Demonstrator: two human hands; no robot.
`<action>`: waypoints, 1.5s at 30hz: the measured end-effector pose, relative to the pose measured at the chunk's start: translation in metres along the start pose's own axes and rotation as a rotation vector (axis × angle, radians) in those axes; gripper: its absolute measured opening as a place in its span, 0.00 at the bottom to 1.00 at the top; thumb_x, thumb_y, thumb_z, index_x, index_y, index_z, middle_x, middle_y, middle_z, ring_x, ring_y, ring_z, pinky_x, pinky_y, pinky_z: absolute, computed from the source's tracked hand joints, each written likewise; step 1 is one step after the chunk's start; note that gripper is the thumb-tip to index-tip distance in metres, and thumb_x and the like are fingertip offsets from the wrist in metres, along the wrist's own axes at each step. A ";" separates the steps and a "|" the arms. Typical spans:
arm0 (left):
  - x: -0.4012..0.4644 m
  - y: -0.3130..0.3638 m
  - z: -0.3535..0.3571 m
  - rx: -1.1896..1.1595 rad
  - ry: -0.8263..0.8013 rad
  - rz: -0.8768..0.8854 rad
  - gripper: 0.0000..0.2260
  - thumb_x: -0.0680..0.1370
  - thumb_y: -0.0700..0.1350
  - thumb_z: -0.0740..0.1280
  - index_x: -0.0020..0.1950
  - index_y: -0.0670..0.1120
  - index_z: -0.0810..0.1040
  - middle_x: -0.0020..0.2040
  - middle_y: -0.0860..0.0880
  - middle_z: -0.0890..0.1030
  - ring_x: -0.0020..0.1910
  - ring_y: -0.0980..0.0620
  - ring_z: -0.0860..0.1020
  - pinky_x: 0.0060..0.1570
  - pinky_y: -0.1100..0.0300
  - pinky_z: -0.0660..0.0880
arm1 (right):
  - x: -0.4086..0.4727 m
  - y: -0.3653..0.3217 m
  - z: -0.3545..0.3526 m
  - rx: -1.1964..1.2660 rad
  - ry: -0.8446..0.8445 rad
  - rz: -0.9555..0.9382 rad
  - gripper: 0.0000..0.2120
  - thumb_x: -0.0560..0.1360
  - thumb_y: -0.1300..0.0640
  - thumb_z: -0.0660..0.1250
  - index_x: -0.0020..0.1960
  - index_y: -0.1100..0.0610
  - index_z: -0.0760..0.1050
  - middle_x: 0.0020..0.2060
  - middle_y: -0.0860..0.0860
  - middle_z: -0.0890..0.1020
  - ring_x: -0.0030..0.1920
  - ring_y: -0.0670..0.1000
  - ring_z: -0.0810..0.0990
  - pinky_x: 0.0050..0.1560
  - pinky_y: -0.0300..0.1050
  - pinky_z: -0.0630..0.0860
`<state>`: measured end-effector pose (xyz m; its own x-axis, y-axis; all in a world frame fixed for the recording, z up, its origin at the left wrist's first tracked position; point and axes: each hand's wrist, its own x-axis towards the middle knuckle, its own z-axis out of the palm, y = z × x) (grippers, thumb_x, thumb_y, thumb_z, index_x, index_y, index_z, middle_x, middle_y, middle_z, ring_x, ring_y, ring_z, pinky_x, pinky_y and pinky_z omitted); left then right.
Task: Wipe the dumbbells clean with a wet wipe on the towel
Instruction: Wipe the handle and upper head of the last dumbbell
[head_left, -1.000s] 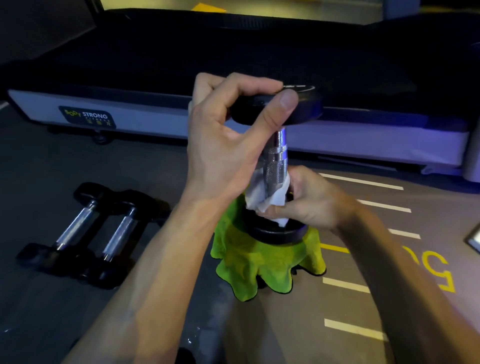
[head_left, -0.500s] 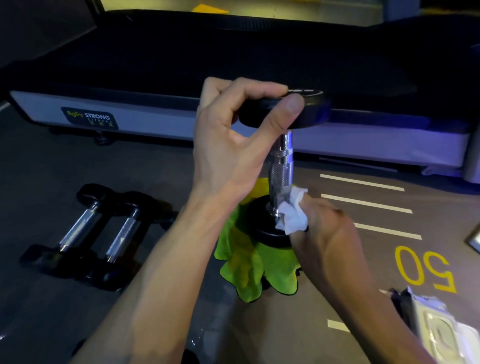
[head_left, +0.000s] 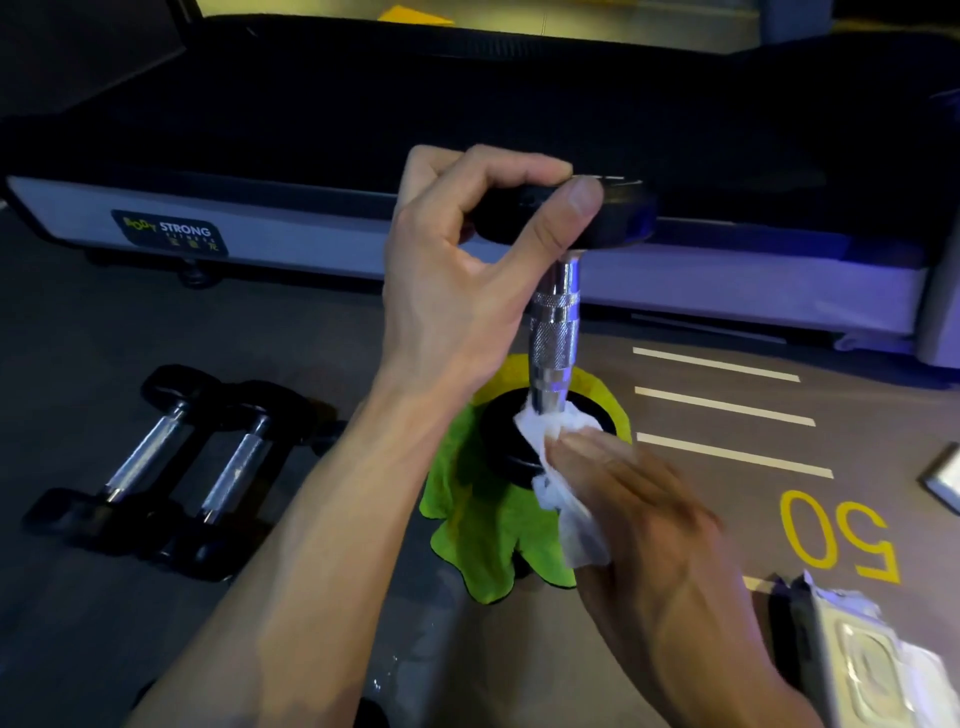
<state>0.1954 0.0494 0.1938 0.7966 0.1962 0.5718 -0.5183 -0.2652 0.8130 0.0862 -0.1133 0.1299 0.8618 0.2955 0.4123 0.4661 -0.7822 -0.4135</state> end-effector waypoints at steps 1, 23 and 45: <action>0.000 0.000 0.000 -0.001 -0.004 0.000 0.05 0.77 0.53 0.76 0.51 0.56 0.84 0.50 0.55 0.75 0.52 0.54 0.80 0.56 0.57 0.79 | 0.001 -0.002 0.000 0.013 -0.025 -0.011 0.22 0.76 0.53 0.61 0.68 0.50 0.79 0.64 0.44 0.83 0.67 0.48 0.78 0.67 0.40 0.70; -0.003 0.002 -0.004 0.021 -0.041 -0.011 0.05 0.78 0.53 0.75 0.52 0.57 0.83 0.53 0.51 0.75 0.52 0.54 0.80 0.59 0.49 0.79 | 0.027 -0.022 0.009 0.368 -0.118 0.124 0.15 0.85 0.51 0.54 0.46 0.46 0.78 0.40 0.39 0.82 0.44 0.39 0.81 0.44 0.35 0.74; 0.003 -0.004 -0.003 0.024 -0.029 -0.007 0.04 0.79 0.51 0.74 0.52 0.53 0.83 0.51 0.54 0.74 0.48 0.65 0.77 0.54 0.66 0.72 | 0.113 -0.021 0.026 0.650 0.265 0.390 0.15 0.82 0.53 0.53 0.55 0.58 0.77 0.47 0.51 0.82 0.48 0.50 0.78 0.54 0.55 0.74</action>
<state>0.1990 0.0536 0.1929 0.8087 0.1712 0.5628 -0.5058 -0.2863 0.8138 0.1792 -0.0493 0.1642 0.9484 -0.1372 0.2858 0.2346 -0.3024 -0.9239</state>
